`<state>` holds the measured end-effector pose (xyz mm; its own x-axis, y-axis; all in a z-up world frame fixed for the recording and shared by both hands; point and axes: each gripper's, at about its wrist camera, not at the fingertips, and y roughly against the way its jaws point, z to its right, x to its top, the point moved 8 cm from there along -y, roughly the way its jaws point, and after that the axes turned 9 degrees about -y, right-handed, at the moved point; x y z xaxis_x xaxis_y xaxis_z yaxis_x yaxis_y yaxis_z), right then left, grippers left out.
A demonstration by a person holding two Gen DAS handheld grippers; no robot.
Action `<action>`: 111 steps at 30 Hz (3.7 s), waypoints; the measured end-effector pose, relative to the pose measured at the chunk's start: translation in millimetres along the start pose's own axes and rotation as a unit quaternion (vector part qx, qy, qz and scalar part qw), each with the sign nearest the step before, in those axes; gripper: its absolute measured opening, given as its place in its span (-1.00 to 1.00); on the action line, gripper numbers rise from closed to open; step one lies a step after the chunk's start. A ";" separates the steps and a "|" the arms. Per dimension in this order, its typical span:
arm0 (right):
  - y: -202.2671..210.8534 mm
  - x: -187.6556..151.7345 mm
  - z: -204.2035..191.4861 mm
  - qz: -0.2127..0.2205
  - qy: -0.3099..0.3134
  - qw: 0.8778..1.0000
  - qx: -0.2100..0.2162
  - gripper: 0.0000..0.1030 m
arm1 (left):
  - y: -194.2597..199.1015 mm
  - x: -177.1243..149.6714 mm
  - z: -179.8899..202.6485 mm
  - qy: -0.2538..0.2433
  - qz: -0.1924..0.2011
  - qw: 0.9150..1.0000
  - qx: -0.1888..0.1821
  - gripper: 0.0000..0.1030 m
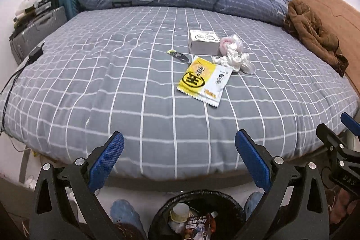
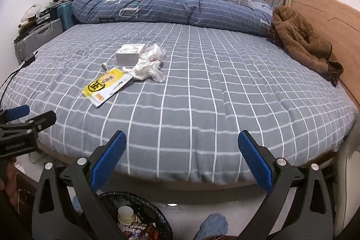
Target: Collect trash
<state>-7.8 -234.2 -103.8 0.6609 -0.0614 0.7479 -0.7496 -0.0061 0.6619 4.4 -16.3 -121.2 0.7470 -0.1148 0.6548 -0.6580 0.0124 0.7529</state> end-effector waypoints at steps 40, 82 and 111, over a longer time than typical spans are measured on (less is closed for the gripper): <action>-169.3 114.6 -22.7 -0.034 -0.001 0.999 0.014 0.85 | -164.5 78.9 40.5 -0.111 -0.107 0.985 -0.077 0.01; -183.6 157.2 -83.6 -0.025 -0.015 0.997 0.065 -0.46 | -113.5 122.8 -42.6 -0.030 -0.030 0.999 -0.028 -0.82; -83.1 107.8 -53.5 0.000 0.002 0.999 0.048 -0.46 | -59.7 86.1 -26.2 -0.022 -0.019 0.999 -0.029 -0.82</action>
<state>127.7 -186.9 -75.5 0.6603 -0.0566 0.7488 -0.7500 -0.1010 0.6537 110.5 -0.9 -108.0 0.7653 -0.1598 0.6235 -0.6223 0.0636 0.7802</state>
